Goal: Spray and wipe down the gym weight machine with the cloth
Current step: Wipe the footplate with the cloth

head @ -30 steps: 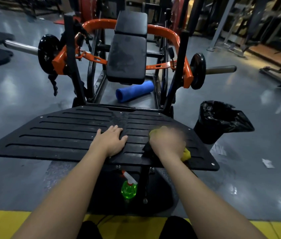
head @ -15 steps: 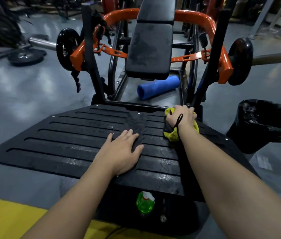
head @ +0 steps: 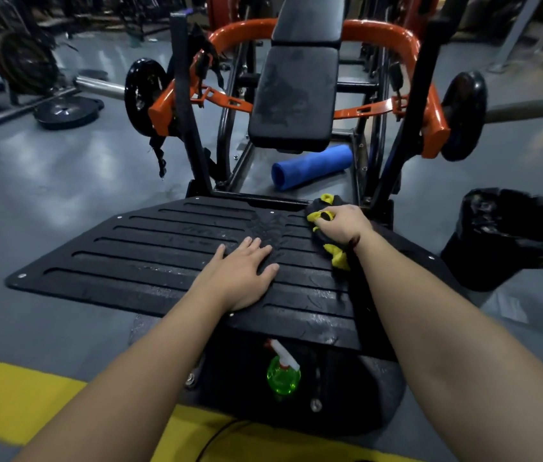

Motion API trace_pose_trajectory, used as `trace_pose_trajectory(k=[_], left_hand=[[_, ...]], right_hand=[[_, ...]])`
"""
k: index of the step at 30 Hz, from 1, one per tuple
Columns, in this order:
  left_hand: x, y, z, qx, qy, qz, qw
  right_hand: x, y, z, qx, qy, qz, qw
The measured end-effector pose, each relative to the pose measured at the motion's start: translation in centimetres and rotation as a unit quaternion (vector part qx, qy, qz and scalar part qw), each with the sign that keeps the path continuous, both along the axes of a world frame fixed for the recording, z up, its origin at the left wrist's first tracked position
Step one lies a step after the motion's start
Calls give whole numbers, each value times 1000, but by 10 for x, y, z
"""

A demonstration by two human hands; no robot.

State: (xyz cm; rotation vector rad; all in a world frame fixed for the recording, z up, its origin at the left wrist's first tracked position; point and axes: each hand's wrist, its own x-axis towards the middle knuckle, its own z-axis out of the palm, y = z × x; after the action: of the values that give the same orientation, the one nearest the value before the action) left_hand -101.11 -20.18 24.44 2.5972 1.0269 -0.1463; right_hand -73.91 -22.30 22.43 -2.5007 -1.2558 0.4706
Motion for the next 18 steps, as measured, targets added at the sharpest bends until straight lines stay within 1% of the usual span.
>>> trace_pose_trajectory(k=[2,5,12,14,18], left_hand=[[0,0,1,3,4,1,1000],[0,1,2,-1,11,2,1000],[0,0,3,7,5,5,1000],[0,-1,4,8,2,5,1000],[-7,-7,6,21,8,10,1000]], right_hand=[[-12,-20,6,11,17,1,1000],[-35,-51,23,-5,56,10,998],[-103,-139,63,7,75,11,997],[-124,-158,74,-5,59,12,998],[-172,-183,82,-25,-22,13,999]])
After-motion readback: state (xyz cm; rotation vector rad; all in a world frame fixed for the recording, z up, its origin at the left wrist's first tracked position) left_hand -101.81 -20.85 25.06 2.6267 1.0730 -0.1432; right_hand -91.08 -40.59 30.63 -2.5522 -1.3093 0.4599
